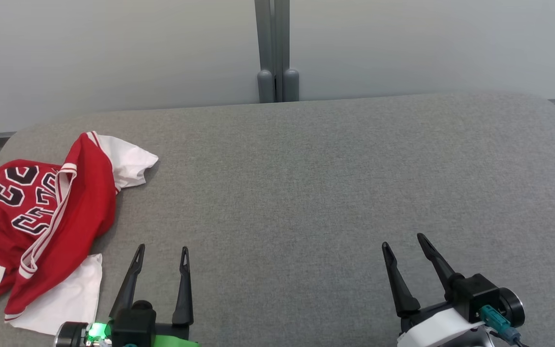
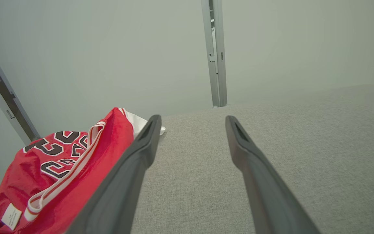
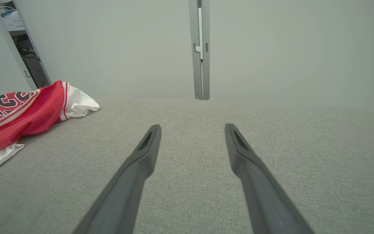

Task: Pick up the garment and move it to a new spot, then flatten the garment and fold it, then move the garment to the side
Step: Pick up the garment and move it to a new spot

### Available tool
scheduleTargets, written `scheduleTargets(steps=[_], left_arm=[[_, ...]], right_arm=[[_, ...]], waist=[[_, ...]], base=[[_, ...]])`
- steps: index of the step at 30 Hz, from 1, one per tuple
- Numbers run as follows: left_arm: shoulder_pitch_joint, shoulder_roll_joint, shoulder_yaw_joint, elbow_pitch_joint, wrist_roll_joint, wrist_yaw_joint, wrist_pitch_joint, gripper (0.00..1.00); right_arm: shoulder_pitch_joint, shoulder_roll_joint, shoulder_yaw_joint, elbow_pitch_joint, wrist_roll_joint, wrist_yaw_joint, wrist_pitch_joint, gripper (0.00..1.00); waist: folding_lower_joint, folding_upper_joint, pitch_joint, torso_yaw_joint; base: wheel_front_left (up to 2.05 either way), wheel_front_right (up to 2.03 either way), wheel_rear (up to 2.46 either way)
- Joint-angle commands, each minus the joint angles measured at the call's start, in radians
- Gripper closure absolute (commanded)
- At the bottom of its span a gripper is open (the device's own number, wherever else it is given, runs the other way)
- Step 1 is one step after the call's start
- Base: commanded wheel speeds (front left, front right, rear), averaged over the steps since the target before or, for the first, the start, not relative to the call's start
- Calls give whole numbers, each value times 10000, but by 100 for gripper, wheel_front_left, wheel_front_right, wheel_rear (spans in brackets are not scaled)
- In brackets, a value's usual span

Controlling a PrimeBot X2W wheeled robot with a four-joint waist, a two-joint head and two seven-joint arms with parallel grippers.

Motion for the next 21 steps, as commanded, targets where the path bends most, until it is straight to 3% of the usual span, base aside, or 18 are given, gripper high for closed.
scheduleTargets(steps=[1, 21], left_arm=[[75, -6, 42, -1, 47, 25, -9, 0], [466, 121, 199, -127, 130, 250, -7, 0]], right_arm=[[163, -33, 25, 9, -30, 1, -44, 0], [481, -33, 184, -42, 200, -1, -39, 0]], waist=[[0, 0, -14, 192], [0, 0, -261, 3313]], base=[[0, 0, 0], [0, 0, 0]])
